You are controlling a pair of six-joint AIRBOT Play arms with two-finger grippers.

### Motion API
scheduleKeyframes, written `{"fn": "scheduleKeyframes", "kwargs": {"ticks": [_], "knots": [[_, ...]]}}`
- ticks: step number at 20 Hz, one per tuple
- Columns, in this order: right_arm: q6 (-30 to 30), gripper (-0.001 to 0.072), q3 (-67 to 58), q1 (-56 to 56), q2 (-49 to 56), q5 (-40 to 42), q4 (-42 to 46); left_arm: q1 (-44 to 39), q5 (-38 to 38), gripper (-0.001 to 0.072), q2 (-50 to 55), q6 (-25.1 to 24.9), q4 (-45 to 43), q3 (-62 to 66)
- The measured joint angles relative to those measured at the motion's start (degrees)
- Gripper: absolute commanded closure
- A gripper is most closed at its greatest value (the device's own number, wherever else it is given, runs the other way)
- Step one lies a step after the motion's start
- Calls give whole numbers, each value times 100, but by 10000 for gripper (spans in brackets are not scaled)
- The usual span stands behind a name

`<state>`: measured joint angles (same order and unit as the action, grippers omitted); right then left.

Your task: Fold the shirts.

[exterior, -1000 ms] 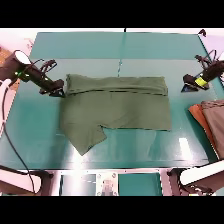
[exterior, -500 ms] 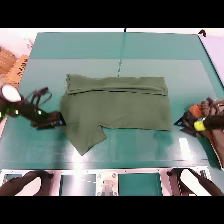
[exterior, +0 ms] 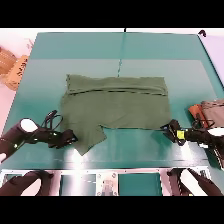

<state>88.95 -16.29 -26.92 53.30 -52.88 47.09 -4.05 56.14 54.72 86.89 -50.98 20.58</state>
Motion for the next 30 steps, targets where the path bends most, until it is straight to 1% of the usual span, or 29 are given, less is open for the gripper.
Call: {"fn": "scheduleKeyframes", "kwargs": {"ticks": [1,2,3,4,5,6,8,11,16,18,19,21,25,30], "knots": [[-7,292,13,129,127,175,-175,-96,-240,551,-2,-4,129,-61],[-15,353,9,269,258,363,-332,-153,-476,684,7,-20,164,-131],[-31,438,-22,374,374,514,-420,-199,-627,685,7,-68,186,-149],[-52,584,-76,459,470,649,-446,-243,-721,685,4,-118,254,-133],[-96,692,-144,522,542,782,-442,-262,-715,685,0,-188,286,-66],[-138,692,-251,551,595,826,-448,-280,-684,686,-7,-247,289,37],[-249,693,-509,601,669,741,-345,-306,-332,686,-46,-321,120,348],[-269,693,-890,629,671,227,31,-317,444,686,-212,-321,-407,946],[203,693,-1283,621,256,-841,1167,-328,1840,686,-763,-181,-1196,1976],[363,693,-1401,621,13,-1250,1521,-330,2260,686,-883,-114,-1327,2323],[422,693,-1473,621,-83,-1405,1633,-332,2347,686,-914,-92,-1366,2474],[498,693,-1648,623,-175,-1517,1749,-332,2328,686,-946,-74,-1414,2747],[522,692,-2304,756,120,-1320,1606,-332,1690,686,-544,-168,-1453,3206],[501,692,-3770,1137,1410,-796,1445,-332,892,686,820,-444,-1456,4212]]}}
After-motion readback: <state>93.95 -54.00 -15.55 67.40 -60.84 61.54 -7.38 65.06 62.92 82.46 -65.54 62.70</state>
